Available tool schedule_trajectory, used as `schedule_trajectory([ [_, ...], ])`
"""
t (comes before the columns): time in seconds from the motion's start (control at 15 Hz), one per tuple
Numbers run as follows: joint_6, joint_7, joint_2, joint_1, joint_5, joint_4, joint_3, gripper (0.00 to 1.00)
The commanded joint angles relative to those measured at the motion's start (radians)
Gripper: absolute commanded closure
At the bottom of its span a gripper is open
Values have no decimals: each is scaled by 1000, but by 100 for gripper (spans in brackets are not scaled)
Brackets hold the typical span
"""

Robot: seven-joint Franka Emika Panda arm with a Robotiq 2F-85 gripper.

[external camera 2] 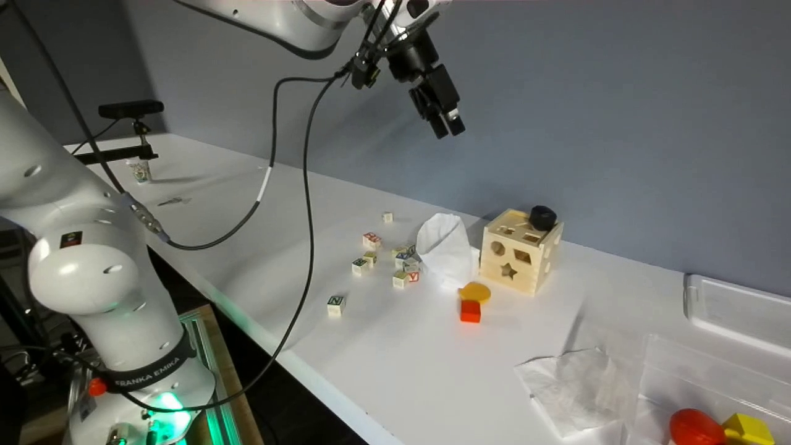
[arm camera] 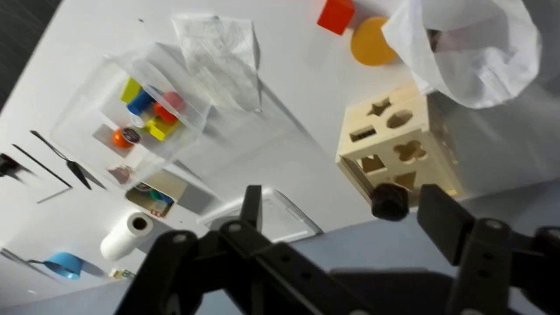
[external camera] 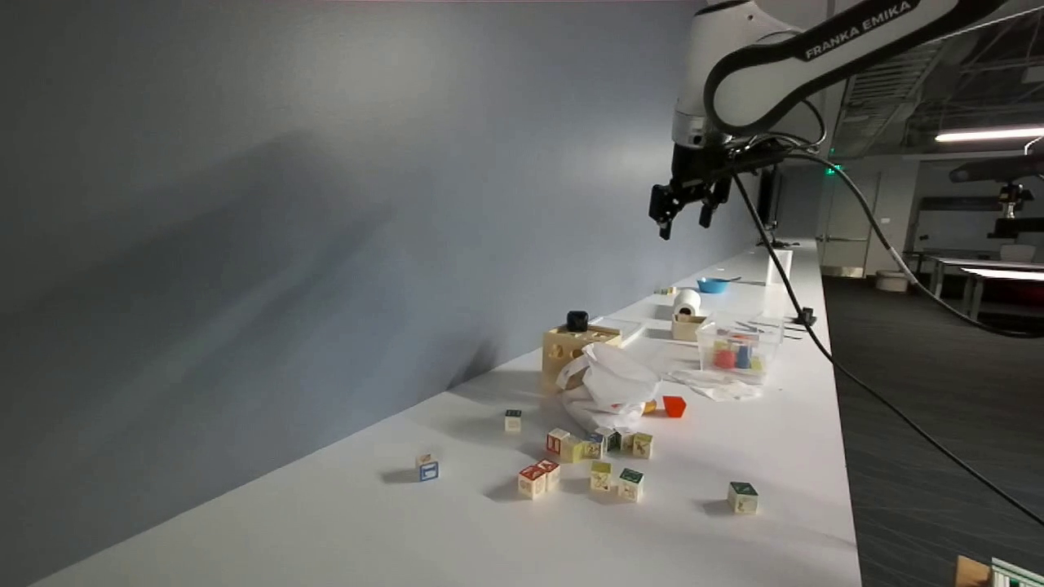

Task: Open the white bag

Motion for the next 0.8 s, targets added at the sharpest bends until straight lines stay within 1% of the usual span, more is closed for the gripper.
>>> schedule_trajectory([
  [0.0,173,-44,-23,-29,170,-74,22,0],
  [0.07,131,-17,-8,-33,239,-58,34,0],
  [0.13,131,-31,3,-67,165,-43,58,0],
  [0.27,128,-31,6,-66,219,-47,64,0],
  [0.73,128,-30,6,-67,231,-47,65,0],
])
